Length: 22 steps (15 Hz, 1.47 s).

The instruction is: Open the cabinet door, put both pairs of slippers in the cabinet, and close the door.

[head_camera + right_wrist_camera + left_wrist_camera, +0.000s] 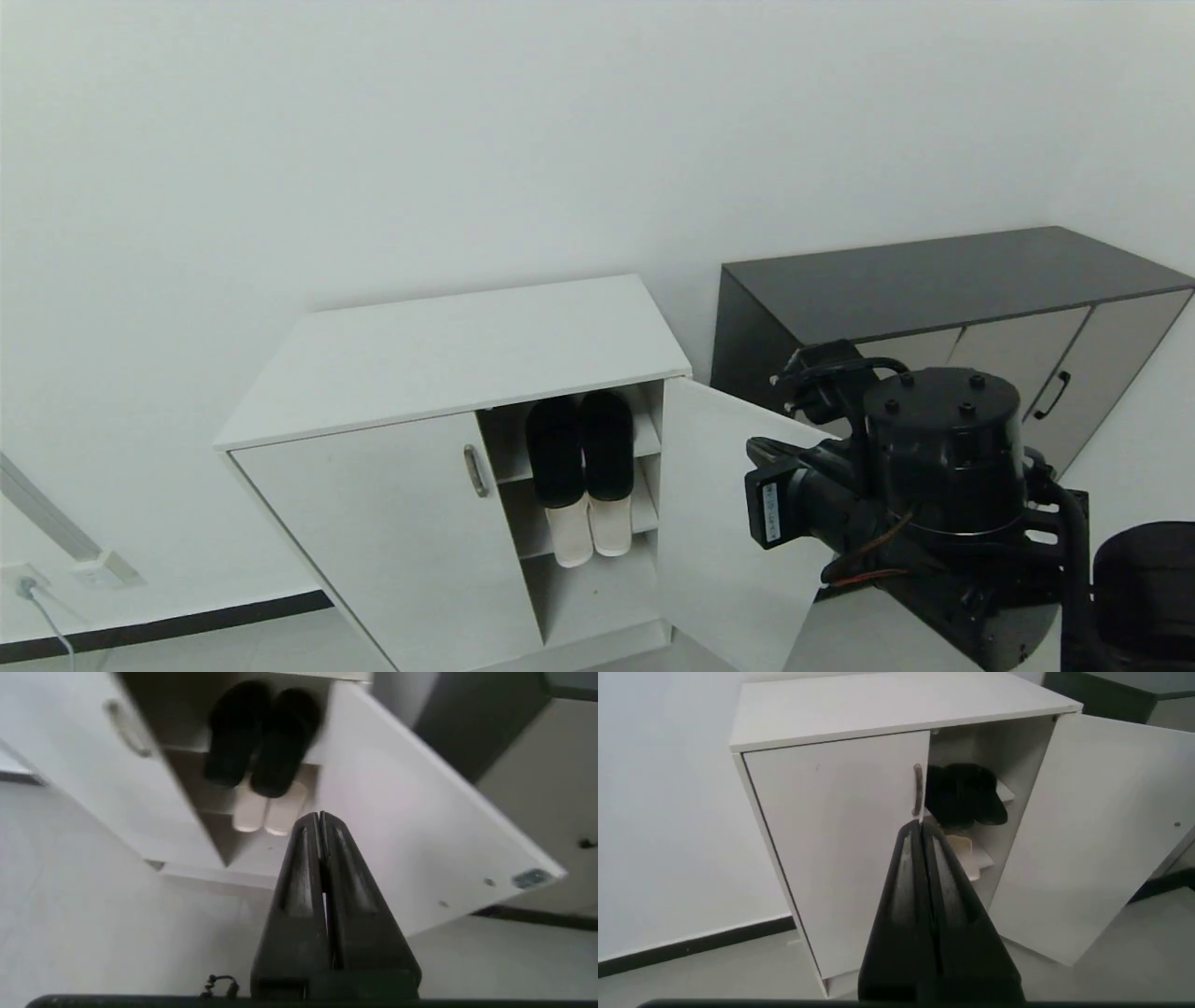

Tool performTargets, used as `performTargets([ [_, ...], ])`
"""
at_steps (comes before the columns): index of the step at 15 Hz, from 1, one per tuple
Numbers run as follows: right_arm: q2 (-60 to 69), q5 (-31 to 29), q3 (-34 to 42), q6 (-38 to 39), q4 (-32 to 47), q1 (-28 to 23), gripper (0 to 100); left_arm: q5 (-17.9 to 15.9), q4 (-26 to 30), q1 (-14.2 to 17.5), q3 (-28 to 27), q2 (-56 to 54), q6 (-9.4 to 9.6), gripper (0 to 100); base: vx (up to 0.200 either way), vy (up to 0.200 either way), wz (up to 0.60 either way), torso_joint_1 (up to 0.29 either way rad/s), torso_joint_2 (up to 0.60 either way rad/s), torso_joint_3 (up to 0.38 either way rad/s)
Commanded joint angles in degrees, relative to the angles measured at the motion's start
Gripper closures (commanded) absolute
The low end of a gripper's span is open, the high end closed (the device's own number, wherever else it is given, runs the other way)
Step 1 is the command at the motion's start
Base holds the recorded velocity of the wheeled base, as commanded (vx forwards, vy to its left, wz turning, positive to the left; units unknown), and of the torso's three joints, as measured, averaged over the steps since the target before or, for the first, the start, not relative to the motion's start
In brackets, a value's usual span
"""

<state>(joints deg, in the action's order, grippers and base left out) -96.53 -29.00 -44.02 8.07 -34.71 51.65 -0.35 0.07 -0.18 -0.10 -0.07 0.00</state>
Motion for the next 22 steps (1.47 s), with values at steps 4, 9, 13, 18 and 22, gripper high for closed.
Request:
performTargets([
  [4,-0.1,0.0,0.3,-0.3,-0.4,-0.7,100,0.0,0.0,0.0,0.0,0.1,0.00,100,0.000,0.000,0.00,0.000,0.00,0.000],
  [9,-0.2,0.0,0.6,-0.3,-0.8,-1.1,100,-0.1,0.0,-0.1,0.0,0.1,0.09,100,-0.080,0.000,0.00,0.001,0.00,-0.001],
  [13,-0.2,0.0,0.7,-0.3,-1.0,-1.2,100,-0.1,0.0,0.0,0.0,0.1,0.09,100,-0.200,0.000,0.00,0.001,0.00,-0.002],
  [18,-1.8,0.2,0.0,-1.5,-1.5,-4.6,100,-0.1,0.0,0.0,0.0,0.1,0.09,100,0.000,0.000,0.00,0.000,0.00,0.000],
  [22,-4.0,5.5,-6.8,-1.7,-0.4,-12.7,100,0.0,0.0,0.0,0.0,0.1,0.00,100,0.000,0.000,0.00,0.000,0.00,0.000],
])
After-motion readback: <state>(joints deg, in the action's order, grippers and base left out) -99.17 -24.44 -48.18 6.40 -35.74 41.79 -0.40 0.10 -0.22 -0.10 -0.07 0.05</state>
